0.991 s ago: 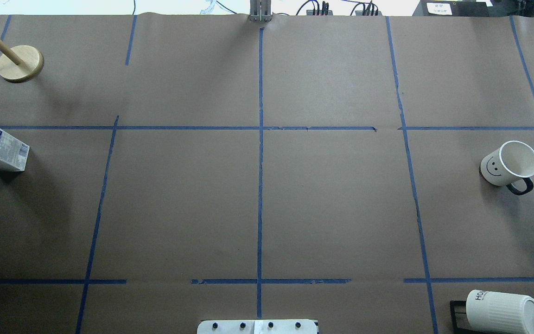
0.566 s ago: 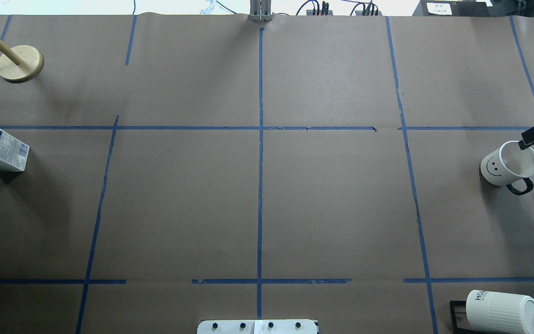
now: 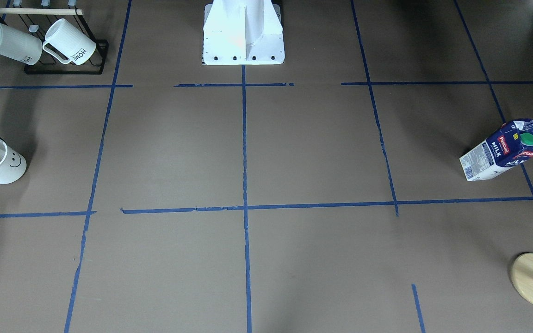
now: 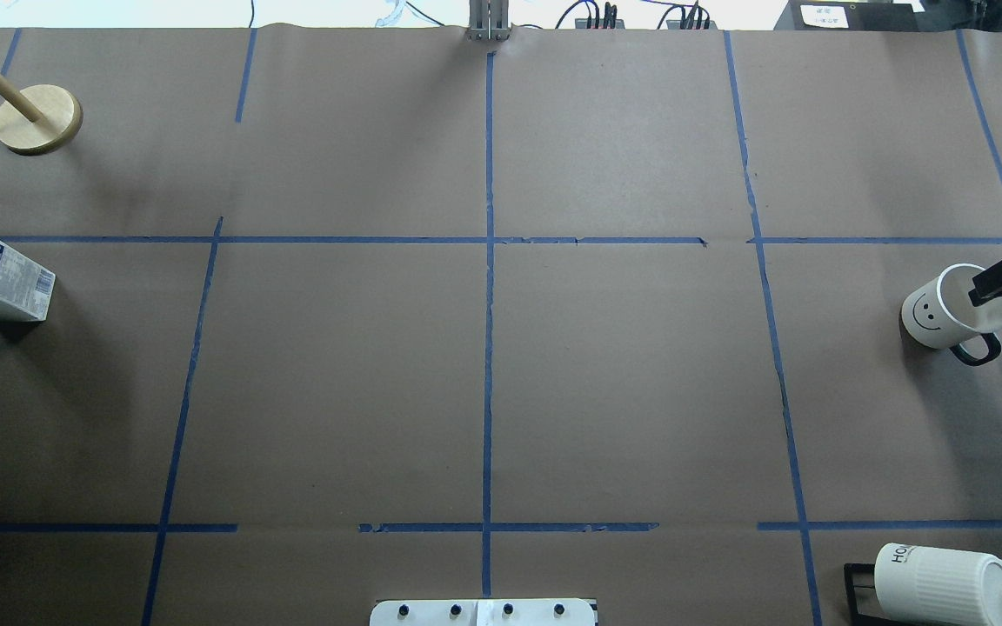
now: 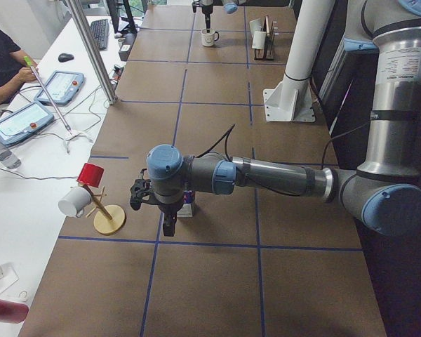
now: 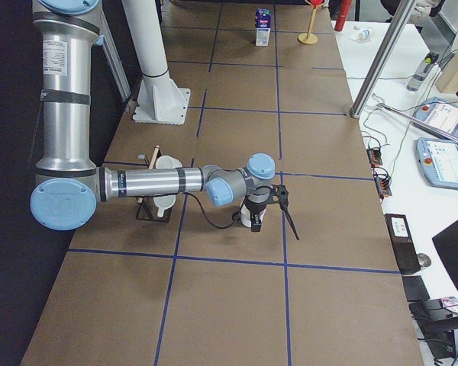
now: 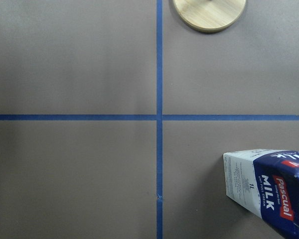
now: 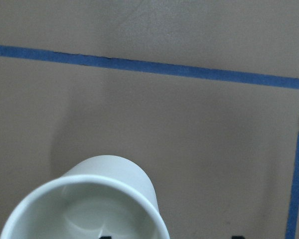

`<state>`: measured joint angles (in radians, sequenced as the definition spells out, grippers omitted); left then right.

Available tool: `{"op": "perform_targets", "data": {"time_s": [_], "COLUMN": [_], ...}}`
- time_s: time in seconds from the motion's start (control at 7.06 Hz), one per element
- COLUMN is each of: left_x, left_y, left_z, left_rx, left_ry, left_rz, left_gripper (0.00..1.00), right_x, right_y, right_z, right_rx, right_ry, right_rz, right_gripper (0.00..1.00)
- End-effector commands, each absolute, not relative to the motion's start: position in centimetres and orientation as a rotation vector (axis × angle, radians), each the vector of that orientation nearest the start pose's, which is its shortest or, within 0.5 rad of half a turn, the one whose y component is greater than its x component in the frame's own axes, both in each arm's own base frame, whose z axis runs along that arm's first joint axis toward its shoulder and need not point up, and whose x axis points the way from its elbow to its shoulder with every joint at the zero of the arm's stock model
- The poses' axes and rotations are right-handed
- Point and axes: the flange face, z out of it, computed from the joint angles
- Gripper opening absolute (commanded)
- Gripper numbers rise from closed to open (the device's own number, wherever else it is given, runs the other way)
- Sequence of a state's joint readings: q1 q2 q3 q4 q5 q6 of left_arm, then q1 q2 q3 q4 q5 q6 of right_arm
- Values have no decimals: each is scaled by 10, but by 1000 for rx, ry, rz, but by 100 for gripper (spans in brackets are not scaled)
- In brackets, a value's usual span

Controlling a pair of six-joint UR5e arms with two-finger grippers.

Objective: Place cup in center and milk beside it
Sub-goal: 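Lower the right gripper onto the white mug and close on it, then carry the white mug with the right gripper to the table center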

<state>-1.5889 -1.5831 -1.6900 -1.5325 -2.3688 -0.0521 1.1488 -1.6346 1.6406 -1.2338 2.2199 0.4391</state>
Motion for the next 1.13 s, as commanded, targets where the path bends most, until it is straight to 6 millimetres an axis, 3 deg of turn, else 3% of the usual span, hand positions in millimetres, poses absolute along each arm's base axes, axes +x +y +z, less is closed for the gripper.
{"op": "perform_targets", "data": {"time_s": [0.0, 0.14, 0.28, 0.42, 0.57, 0.71, 0.99], "left_x": [-71, -71, -71, -71, -71, -71, -71], "left_y": [-499, -499, -499, -499, -498, -498, -498], "left_z": [596, 596, 595, 595, 596, 595, 597], "left_rx": [75, 76, 76, 77, 76, 78, 75], "left_ry": [800, 801, 803, 804, 804, 804, 804], "left_rz": [-29, -28, -28, -27, -26, -26, -23], "left_gripper": [100, 100, 100, 100, 100, 100, 100], "right_x": [-133, -138, -144, -155, -191, -242, -363], "right_y": [-472, -474, -480, -487, -507, -516, -505], "right_z": [630, 623, 597, 553, 480, 425, 329], "right_rx": [28, 27, 53, 80, 136, 106, 39], "right_ry": [-720, -727, -769, -835, -900, -958, -1023], "right_rz": [-97, -92, -98, -92, -93, -43, 42], "right_gripper": [0, 0, 0, 0, 0, 0, 0]}}
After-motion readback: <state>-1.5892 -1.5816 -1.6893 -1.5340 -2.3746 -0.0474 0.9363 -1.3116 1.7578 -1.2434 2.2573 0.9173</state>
